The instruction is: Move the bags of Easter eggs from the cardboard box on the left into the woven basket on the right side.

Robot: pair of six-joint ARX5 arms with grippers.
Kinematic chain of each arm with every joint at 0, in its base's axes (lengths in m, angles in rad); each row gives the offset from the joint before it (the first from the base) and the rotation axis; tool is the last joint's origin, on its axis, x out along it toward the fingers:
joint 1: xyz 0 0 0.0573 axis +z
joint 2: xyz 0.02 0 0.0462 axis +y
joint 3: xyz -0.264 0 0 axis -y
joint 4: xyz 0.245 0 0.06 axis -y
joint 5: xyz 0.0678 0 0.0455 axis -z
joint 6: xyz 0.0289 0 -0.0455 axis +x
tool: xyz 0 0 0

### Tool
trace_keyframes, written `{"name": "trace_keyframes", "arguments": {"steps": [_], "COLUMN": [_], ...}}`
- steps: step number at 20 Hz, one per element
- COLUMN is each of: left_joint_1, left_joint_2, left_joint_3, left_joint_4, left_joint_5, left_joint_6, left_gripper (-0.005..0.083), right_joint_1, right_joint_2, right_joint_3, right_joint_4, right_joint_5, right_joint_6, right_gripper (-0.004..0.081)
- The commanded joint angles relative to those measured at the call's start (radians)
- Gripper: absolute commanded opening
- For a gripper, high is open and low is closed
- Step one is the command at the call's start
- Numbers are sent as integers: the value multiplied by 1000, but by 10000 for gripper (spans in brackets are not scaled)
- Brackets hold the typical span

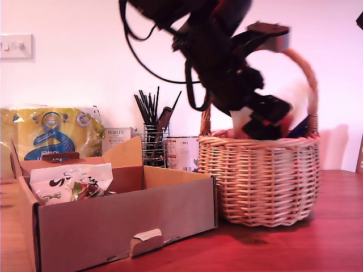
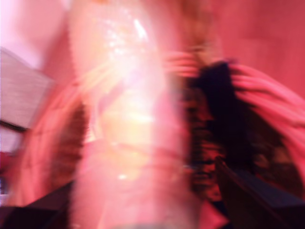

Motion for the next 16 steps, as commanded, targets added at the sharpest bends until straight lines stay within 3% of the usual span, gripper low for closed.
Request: {"name": "trace_keyframes", "arguments": {"steps": [1, 7, 12, 14, 15, 16], "left_joint_1": [-14, -1, 2, 3, 13, 31], "left_joint_2": [-20, -109, -213, -254, -271, -285], "left_joint_3": [-9, -9, -9, -9, -9, -9], "left_joint_4": [-22, -29, -174, -280, -327, -376], "left_joint_5": [2, 2, 19, 40, 50, 69], "left_joint_6": [3, 4, -13, -59, -83, -90], "left_gripper": [591, 585, 561, 387, 224, 4], "right_joint_1": [5, 5, 5, 5, 5, 6], "right_joint_2": [-6, -6, -6, -6, -6, -6], "right_joint_3": [16, 16, 16, 16, 16, 16], "right_joint_4": [6, 7, 18, 21, 22, 24], "right_joint_5": [-8, -8, -8, -8, -8, -8], "right_joint_6": [-5, -5, -5, -5, -5, -5], "right_gripper": [-13, -13, -13, -13, -13, -13]}}
